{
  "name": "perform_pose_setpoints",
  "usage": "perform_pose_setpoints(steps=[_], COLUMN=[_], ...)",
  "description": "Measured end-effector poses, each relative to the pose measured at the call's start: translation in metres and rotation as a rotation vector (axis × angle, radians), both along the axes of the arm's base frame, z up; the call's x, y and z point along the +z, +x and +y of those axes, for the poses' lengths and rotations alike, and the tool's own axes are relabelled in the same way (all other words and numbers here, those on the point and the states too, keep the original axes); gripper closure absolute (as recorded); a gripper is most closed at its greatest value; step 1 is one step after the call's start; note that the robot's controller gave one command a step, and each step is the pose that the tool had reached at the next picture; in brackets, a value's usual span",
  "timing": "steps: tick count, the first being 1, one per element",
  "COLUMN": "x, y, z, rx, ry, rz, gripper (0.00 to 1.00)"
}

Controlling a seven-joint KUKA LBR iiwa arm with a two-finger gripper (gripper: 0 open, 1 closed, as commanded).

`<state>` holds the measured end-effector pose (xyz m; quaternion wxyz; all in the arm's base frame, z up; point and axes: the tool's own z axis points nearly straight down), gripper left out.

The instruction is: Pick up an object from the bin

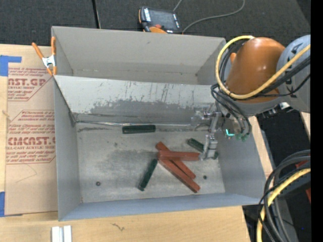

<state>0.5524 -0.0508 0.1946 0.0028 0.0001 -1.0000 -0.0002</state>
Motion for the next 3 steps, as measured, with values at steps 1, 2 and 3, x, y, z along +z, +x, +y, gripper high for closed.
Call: perform_pose_setpoints(steps=[1,2,3], x=[-0.128,-0.122,-0.024], y=[-0.006,-0.003,0.014], z=[-0.036,-0.034,0.017], rx=[-0.061,-0.059,-0.064], ry=[0.000,0.001,0.002], rz=[-0.005,-0.014,-0.015], gripper=[0.00,1.00,1.00])
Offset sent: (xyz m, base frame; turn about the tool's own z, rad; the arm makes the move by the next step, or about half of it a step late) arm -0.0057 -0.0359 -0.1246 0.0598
